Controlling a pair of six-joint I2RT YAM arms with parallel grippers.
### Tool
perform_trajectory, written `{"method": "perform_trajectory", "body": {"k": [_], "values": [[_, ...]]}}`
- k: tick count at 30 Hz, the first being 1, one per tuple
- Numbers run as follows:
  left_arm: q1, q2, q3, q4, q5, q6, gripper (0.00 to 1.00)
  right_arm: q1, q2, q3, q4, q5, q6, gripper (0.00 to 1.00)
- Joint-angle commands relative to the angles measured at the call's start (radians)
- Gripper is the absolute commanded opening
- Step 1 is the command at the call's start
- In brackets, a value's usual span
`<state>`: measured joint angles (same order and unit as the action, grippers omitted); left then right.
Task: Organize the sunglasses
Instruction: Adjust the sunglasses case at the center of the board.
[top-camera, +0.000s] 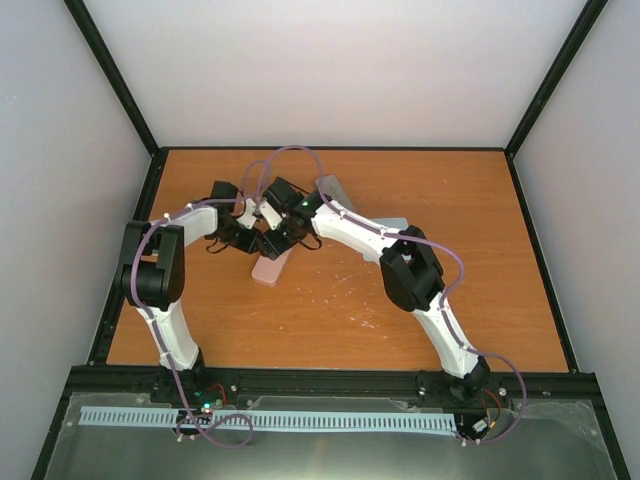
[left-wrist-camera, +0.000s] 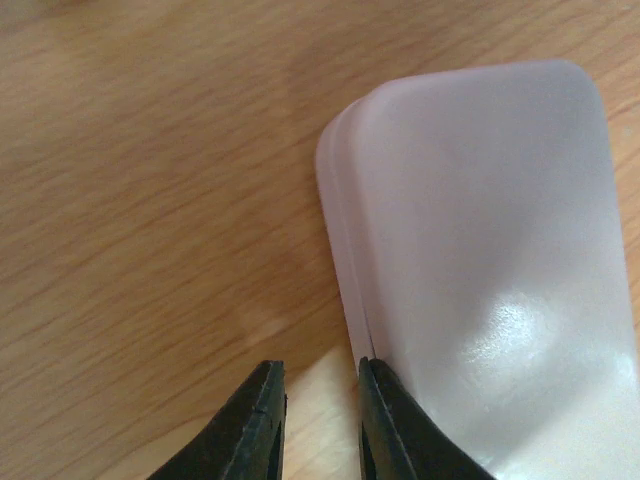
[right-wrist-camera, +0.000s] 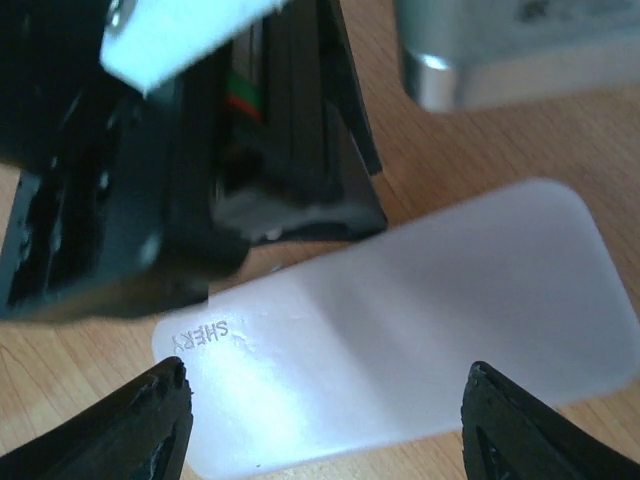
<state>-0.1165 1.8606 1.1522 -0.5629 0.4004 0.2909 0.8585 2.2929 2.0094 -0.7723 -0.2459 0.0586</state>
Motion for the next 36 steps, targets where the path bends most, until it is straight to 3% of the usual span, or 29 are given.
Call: {"method": "perform_trajectory", "body": {"k": [1, 14, 28, 36], "values": [[-0.073, 0.006, 0.028, 0.023, 0.061, -0.005, 0.24, 0.014, 0.042, 0.030, -0.084, 0.043, 0.065, 0.72], [-0.077, -0.124, -0.093, 0.001, 0.089, -0.021, 0.22, -0.051, -0.168, -0.208, -0.093, 0.089, 0.386, 0.74], [-0.161, -0.125, -0.075, 0.019, 0.061, -0.029, 0.19, -0.055, -0.161, -0.222, -0.092, 0.036, 0.404, 0.75], [-0.048, -0.270, -0.045, 0.035, -0.011, -0.027, 0.19, -0.053, -0.169, -0.235, -0.076, 0.031, 0.437, 0.75]]}}
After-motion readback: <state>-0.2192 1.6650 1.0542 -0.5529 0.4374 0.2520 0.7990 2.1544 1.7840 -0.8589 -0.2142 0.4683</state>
